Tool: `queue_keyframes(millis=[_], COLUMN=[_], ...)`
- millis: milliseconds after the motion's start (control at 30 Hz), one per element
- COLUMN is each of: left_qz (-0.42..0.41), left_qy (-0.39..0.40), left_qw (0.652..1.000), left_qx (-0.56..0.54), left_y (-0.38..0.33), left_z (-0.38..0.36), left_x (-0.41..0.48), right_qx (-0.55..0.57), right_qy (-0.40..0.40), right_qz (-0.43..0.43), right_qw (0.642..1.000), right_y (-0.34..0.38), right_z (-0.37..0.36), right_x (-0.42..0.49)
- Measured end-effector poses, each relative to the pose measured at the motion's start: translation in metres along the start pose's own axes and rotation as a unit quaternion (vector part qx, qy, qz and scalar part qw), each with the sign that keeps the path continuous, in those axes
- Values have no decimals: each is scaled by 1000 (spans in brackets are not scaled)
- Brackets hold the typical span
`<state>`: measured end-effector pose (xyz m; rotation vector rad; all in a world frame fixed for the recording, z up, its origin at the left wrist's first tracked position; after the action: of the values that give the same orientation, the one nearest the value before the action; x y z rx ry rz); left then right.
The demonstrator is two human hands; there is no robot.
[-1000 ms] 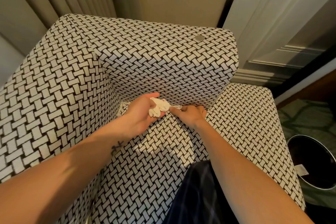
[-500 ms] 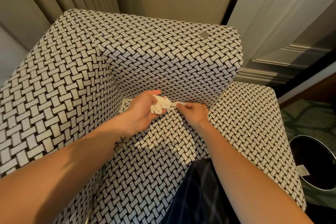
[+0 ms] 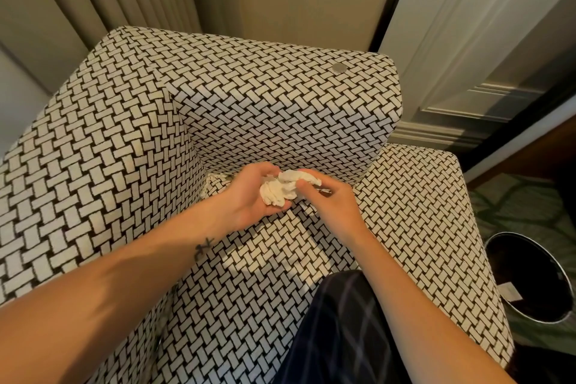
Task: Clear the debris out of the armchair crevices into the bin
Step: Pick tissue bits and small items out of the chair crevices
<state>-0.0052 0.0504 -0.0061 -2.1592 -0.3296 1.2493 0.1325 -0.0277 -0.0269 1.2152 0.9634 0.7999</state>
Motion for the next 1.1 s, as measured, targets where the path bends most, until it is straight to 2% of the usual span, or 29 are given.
queue_keyframes(millis=[267,433,633,833,1100], left_qz=[-13,-53,-67,-39,-29], left_qy=[45,-26,-80,-41,4], left_qw=[998,998,994,998,999], left_qx=[30,6,17,38,-12], left_y=[1,-2,-6,2,4], left_z=[-4,4,12,6,4], left_x=[2,6,9,9,9], right_qx=[-99,-103,-36,-32,-96], right_qy=[28,3,-54,-58,-27], right_qz=[43,59,44,61,65], right_qw=[994,993,997,996,993], right_y=[8,14,11,16,11], right_z=[-19,-19,-4,-7,-18], right_x=[-2,-1,-5,-5,1])
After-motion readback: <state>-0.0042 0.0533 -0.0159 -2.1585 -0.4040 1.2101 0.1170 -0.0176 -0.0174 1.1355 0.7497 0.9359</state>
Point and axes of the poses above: each hand's wrist, its own x-axis towards the middle knuckle, its own z-axis out of the back of the hand, y = z × x, the point moved 5 cm from there along x, towards the middle knuckle, and after that the axes turned 1 degree about -z, right-handed, at the moved point
